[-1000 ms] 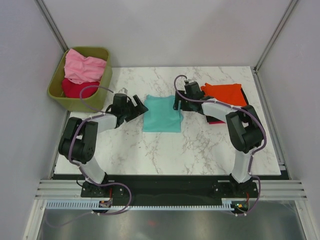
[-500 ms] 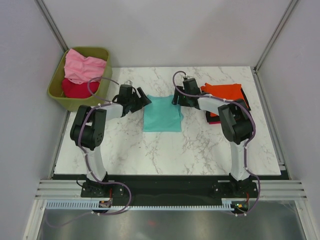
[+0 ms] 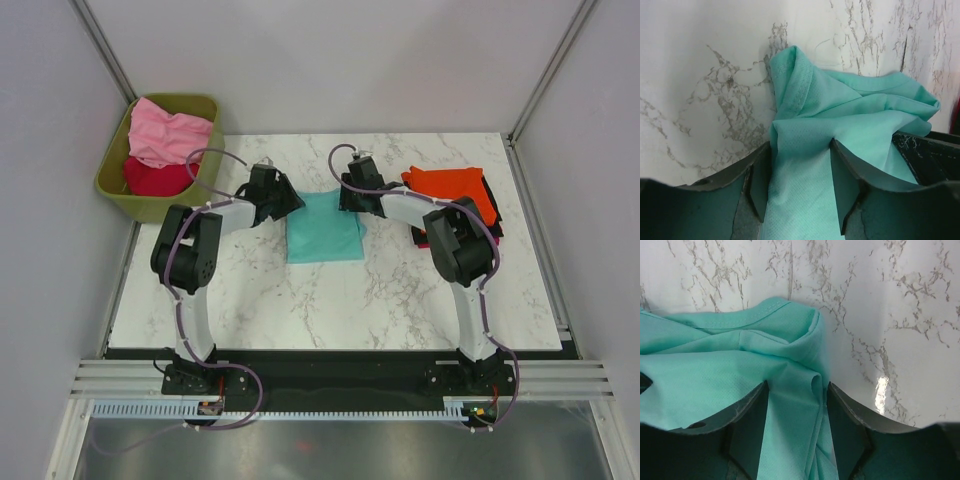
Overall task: Fold and stack the t-shirts
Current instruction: Neatly place the folded tshirt to the corner
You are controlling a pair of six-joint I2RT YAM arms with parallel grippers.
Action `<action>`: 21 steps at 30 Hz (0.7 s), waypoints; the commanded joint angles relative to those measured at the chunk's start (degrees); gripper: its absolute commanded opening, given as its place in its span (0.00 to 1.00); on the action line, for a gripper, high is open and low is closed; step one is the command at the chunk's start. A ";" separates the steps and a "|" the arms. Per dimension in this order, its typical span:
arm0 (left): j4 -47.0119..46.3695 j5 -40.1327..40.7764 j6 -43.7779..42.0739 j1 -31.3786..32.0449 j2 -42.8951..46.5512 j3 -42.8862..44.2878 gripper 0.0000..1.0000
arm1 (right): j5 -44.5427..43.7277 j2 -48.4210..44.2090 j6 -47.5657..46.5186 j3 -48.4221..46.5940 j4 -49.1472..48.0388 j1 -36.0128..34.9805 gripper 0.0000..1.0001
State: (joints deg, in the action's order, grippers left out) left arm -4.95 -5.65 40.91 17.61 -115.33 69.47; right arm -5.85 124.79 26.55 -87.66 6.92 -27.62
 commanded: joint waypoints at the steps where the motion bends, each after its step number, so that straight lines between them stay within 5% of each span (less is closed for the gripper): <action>1: 8.20 3.10 -0.30 1.81 -4.20 1.54 0.56 | -3.64 2.47 -0.88 -1.55 5.65 -2.00 0.56; 6: 10.22 5.03 -1.53 2.70 -5.26 3.74 0.45 | -6.63 3.96 -1.41 -3.75 7.93 -3.85 0.45; 11: 10.75 5.12 -2.23 3.05 -6.31 4.79 0.32 | -5.59 4.50 -1.41 -3.66 6.98 -4.02 0.01; 15: 10.75 5.03 -3.38 4.01 -6.93 5.76 0.02 | -2.95 2.04 -1.67 -0.50 2.49 -4.02 0.00; 21: 10.75 8.19 -4.43 5.68 -1.23 3.83 0.02 | -0.22 -5.34 -2.90 5.12 -2.78 -4.46 0.00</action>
State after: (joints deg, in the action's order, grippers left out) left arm 0.43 -0.14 39.40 21.34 -118.41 75.20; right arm -9.67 123.63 24.77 -85.41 5.28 -31.27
